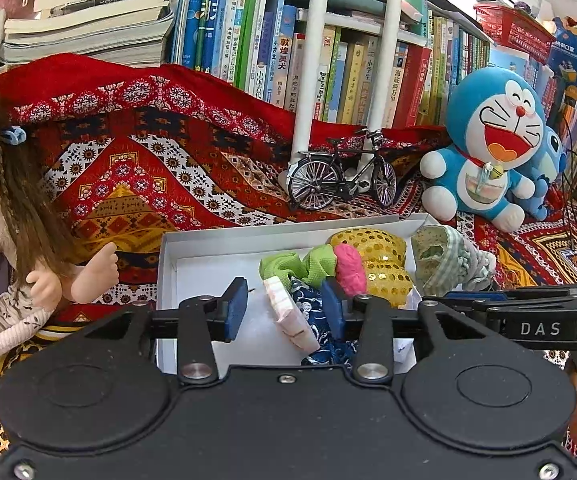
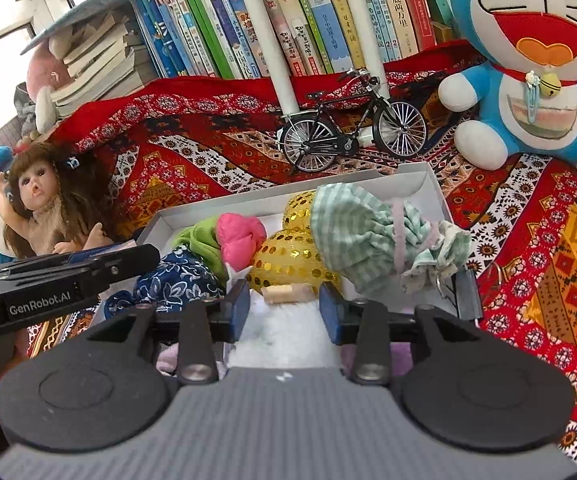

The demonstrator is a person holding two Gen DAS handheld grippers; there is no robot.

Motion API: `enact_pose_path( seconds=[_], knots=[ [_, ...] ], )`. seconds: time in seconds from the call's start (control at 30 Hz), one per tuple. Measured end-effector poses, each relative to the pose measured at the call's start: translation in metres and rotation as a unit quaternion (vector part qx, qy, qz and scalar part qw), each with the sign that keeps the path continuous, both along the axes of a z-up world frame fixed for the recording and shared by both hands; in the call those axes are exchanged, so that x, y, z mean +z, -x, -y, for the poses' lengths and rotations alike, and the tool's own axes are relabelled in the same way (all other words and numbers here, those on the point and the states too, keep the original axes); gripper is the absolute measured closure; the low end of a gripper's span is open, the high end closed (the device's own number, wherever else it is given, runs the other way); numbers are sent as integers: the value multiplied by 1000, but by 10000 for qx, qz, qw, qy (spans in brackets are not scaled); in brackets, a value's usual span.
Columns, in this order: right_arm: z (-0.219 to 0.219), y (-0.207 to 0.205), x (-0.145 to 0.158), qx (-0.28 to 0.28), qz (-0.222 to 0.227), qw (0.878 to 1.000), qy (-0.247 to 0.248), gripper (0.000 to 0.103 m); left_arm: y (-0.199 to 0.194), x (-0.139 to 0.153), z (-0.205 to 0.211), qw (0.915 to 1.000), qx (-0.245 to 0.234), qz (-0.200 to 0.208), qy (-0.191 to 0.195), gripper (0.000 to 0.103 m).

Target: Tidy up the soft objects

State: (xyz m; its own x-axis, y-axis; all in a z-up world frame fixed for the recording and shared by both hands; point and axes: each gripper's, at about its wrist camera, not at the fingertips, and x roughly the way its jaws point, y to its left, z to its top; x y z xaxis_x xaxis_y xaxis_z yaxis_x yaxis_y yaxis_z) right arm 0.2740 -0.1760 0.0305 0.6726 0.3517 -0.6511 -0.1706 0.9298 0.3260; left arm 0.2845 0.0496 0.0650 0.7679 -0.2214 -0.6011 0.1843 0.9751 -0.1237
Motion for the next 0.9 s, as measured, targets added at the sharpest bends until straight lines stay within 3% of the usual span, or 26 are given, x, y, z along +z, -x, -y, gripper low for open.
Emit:
enact_pose_path(
  seconds=[0.1, 0.2, 0.33, 0.9],
  knots=[
    [0, 3, 1, 26, 42, 10000, -22, 43, 3, 1, 0, 10000, 7, 18, 21, 58],
    [-1, 6, 4, 29, 82, 10000, -17, 38, 7, 2, 2, 10000, -19, 29, -4, 47],
    [-1, 12, 9, 19, 171, 9999, 3, 31, 17, 5, 6, 9997, -24, 191, -122, 21],
    [12, 56, 38, -141, 669, 9977, -22, 7, 64, 20, 8, 9994, 10, 285, -201, 16]
  ],
)
